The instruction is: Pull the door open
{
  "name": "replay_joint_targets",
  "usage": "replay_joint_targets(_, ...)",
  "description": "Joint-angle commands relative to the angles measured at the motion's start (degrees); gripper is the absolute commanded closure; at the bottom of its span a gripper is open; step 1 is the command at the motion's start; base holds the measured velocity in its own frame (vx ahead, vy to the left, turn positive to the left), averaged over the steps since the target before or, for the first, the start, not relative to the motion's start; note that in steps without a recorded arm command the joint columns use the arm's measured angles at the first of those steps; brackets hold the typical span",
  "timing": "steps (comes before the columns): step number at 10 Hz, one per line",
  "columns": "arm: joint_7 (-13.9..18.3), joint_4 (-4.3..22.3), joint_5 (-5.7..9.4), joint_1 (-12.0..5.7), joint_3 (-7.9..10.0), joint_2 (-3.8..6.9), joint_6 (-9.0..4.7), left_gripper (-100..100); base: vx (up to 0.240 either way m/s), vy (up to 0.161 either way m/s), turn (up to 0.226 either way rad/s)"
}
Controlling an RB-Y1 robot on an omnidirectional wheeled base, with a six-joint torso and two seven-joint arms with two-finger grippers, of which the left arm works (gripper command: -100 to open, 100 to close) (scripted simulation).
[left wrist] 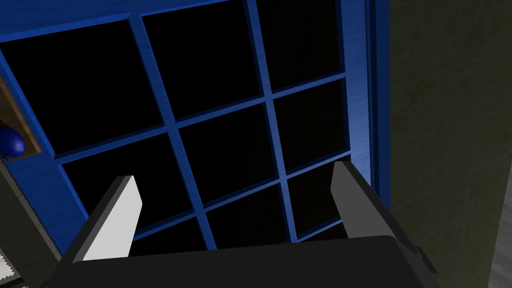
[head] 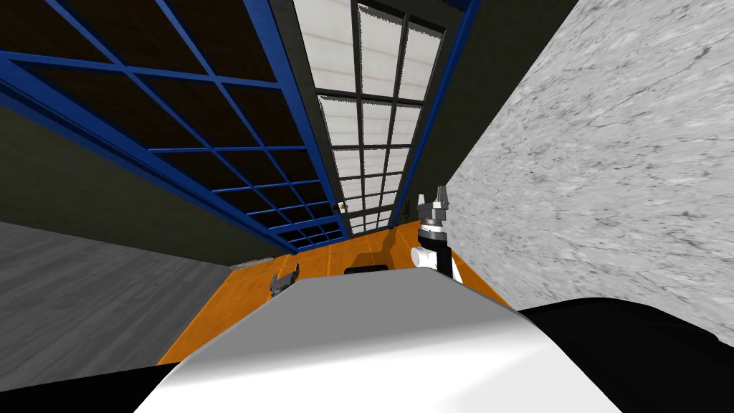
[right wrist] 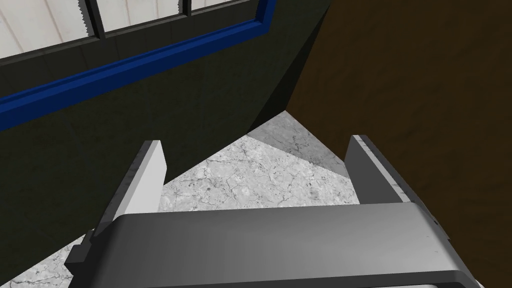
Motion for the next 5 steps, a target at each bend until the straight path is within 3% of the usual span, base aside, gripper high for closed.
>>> replay_joint_targets(1, -0.95, 0.64, 0.78, -0.06, 1.74, -0.10, 0.73, -100, -0.109, 0.030, -0.074)
replay_joint_targets(3, -1.93, 2.11, 1.79, -0.63, 3.80, -0.11, 0.99, -100, -0.059, 0.033, -0.116)
replay_joint_targets(5, -3.15, 3.52, 2.77, -2.88, 5.56, -0.77, 1.18, -100, 0.048, 0.052, -0.233)
